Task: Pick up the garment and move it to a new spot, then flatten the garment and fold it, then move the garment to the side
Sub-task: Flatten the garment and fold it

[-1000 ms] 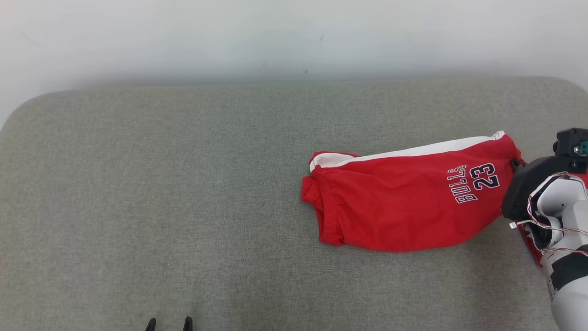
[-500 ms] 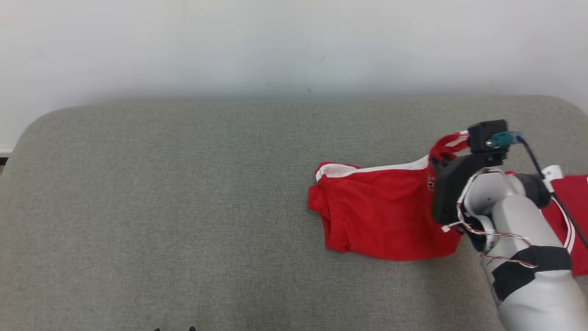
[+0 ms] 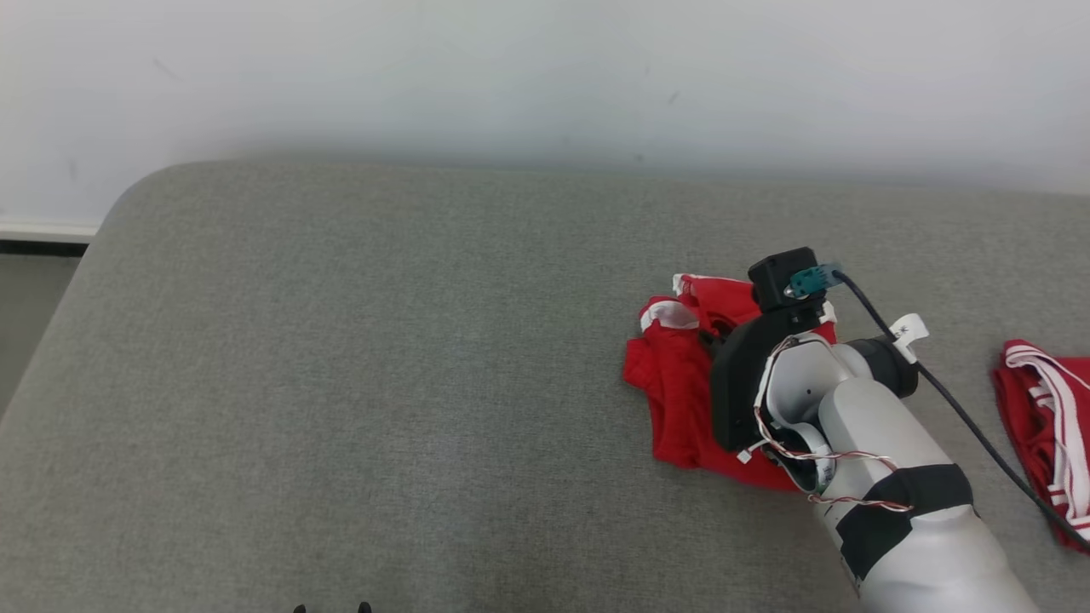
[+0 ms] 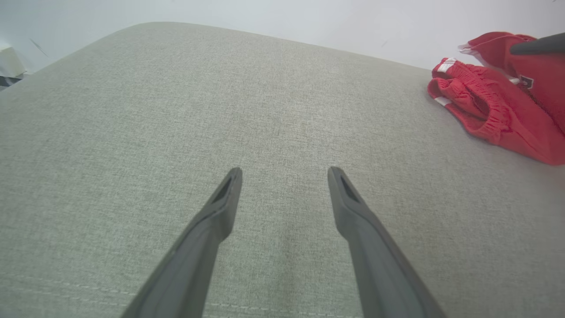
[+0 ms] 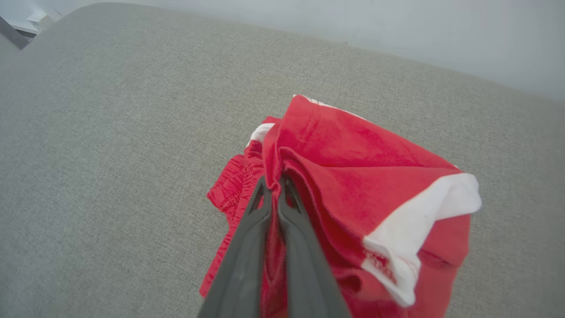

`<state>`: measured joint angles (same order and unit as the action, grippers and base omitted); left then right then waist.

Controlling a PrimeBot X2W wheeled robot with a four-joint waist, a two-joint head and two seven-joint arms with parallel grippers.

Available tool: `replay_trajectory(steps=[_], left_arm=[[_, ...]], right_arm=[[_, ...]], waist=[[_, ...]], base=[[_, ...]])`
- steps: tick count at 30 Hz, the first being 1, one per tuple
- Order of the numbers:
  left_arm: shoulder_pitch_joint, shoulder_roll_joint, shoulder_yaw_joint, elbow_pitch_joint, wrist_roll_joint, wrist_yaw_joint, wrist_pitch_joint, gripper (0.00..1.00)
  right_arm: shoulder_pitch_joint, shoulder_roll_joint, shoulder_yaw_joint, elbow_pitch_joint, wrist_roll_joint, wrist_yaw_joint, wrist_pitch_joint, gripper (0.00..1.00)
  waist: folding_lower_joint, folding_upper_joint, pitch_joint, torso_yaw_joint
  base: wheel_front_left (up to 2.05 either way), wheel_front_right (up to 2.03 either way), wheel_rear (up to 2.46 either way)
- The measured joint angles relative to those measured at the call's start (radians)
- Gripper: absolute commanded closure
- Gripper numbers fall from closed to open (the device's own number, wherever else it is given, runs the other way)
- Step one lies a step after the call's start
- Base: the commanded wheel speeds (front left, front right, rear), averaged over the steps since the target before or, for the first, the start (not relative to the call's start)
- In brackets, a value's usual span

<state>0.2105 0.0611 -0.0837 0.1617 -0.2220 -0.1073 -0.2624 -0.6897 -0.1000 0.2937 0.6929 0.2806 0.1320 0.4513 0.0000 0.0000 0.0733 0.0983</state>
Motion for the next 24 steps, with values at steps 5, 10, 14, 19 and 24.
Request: replay_trajectory(steps=[5, 10, 14, 19, 24], left_arm=[[-0.011, -0.004, -0.004, 0.002, -0.001, -0.006, 0.000, 0.00], [-0.026, -0.006, -0.010, 0.005, -0.001, -0.007, 0.000, 0.00], [-0.028, -0.007, -0.008, 0.006, -0.001, -0.007, 0.000, 0.00], [-0.031, -0.009, -0.003, 0.008, -0.002, -0.006, 0.000, 0.00], [-0.029, -0.009, 0.005, 0.011, -0.003, -0.002, 0.000, 0.00]], right_arm=[[-0.008, 0.016, 0.026, 0.047, 0.007, 0.000, -0.010, 1.00], [-0.022, 0.029, 0.041, 0.093, 0.011, 0.000, -0.032, 1.00], [-0.028, 0.036, 0.059, 0.127, 0.020, 0.000, -0.040, 1.00], [-0.029, 0.041, 0.100, 0.107, 0.111, 0.000, -0.056, 0.00], [-0.028, 0.040, 0.160, -0.007, 0.243, 0.000, -0.074, 0.00]], waist=[[0.0000, 0.0000, 0.021, 0.030], [0.0000, 0.0000, 0.041, 0.055], [0.0001, 0.0000, 0.053, 0.067], [0.0001, 0.0000, 0.052, 0.066], [0.0001, 0.0000, 0.035, 0.048]], base=[[0.00, 0.00, 0.00], [0.00, 0.00, 0.00], [0.00, 0.00, 0.00], [0.00, 0.00, 0.00], [0.00, 0.00, 0.00]])
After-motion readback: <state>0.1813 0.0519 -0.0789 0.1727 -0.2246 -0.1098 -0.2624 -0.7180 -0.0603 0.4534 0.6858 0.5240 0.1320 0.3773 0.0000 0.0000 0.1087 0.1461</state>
